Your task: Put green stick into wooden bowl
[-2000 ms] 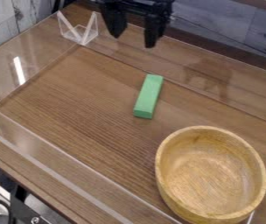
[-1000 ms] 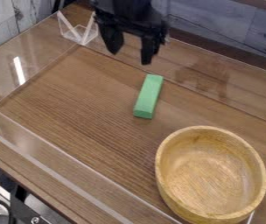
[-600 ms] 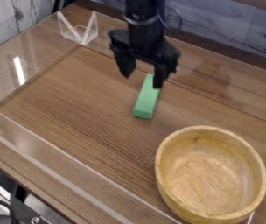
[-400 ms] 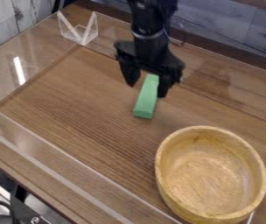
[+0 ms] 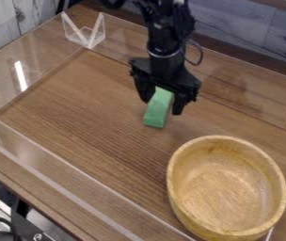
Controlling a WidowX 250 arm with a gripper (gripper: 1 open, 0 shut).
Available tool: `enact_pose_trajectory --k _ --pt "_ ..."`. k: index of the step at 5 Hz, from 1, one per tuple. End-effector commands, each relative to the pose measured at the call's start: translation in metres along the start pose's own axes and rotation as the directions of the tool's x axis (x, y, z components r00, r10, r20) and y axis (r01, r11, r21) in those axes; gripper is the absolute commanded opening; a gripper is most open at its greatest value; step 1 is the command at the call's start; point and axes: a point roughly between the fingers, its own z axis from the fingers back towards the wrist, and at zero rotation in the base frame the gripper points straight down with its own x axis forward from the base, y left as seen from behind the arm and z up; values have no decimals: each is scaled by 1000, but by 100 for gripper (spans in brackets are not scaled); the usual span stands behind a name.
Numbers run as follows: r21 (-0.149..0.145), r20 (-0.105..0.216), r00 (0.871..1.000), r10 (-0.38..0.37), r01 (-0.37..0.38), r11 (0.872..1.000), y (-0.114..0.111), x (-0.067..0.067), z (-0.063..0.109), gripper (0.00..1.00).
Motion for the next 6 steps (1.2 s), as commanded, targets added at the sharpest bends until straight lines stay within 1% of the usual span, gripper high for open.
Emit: enact_pose_trajectory --k 1,2,3,6 --pt "4 63 998 20 -20 1000 9 19 5 100" --pt "-1 64 997 30 -30 1000 13 24 2 100" --pt "-11 55 998 34 -33 999 16 23 3 100" --pt "-50 27 999 34 -33 998 18 21 15 100"
